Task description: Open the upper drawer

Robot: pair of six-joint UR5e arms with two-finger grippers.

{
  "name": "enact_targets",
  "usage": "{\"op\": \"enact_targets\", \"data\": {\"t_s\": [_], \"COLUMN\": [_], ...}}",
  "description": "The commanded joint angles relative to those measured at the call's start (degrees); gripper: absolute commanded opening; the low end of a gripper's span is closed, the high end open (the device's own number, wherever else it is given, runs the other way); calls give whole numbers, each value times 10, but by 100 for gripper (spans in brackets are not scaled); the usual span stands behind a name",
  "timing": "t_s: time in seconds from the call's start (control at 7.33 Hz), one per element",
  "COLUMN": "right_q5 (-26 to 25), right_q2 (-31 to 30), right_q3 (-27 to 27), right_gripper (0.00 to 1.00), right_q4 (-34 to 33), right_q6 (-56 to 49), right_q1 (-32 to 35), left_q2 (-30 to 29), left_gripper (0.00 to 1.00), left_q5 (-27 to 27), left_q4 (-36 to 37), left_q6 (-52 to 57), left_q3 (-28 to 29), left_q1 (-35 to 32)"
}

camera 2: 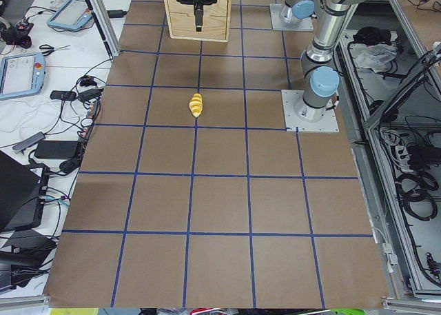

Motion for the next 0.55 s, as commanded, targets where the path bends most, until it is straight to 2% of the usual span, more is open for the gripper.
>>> {"op": "enact_targets", "data": {"t_s": [0.0, 0.41], "right_q5": [0, 0], "right_q2": [0, 0], "right_q3": [0, 0], "right_gripper": [100, 100], "right_q4": [0, 0], "right_q6": [0, 0], "right_q1": [0, 0], "left_q2": [20, -5], "left_gripper": [100, 100], "left_q5": [1, 15], "left_q4": [-3, 6], "left_q6": [0, 35], "left_q3": [-19, -19], "left_q1": [-7, 15]}}
